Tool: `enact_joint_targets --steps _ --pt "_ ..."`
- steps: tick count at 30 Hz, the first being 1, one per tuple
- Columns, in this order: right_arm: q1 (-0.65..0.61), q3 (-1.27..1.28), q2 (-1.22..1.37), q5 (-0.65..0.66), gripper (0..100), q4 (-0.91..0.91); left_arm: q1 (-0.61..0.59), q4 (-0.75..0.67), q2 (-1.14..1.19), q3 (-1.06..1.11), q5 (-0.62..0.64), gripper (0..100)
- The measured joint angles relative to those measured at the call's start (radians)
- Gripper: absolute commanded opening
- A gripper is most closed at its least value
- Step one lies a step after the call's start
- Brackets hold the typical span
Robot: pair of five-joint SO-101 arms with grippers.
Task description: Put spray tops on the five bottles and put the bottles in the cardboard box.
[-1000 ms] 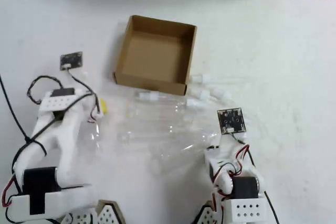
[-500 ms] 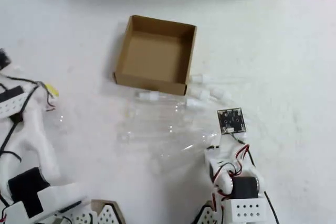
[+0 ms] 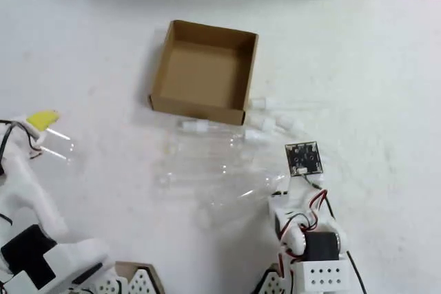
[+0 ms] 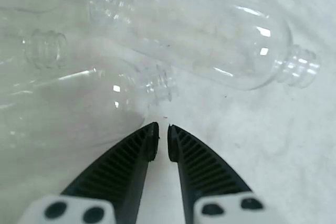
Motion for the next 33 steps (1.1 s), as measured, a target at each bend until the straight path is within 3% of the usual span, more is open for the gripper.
enact_joint_targets --steps 5,9,14,19,28,33 --pt "0.0 0.0 0.0 0.0 1.6 0.0 -0.005 0.037 0.0 -0.011 -0.141 45" --pt "0.0 0.0 0.0 0.0 1.6 0.0 -0.008 0.149 -0.035 -0.072 -0.318 43" --pt "0.0 0.0 0.0 0.0 1.6 0.0 -0.005 0.29 -0.17 -0.094 -0.605 22" --pt "0.0 0.0 0.0 0.0 1.6 0.0 0.063 0.4 -0.272 -0.086 -0.991 5" --pt "0.0 0.0 0.0 0.0 1.6 0.0 0.117 0.437 -0.293 -0.008 -1.659 6" --pt "0.0 0.0 0.0 0.0 1.6 0.0 0.1 0.437 -0.293 0.075 -2.153 9"
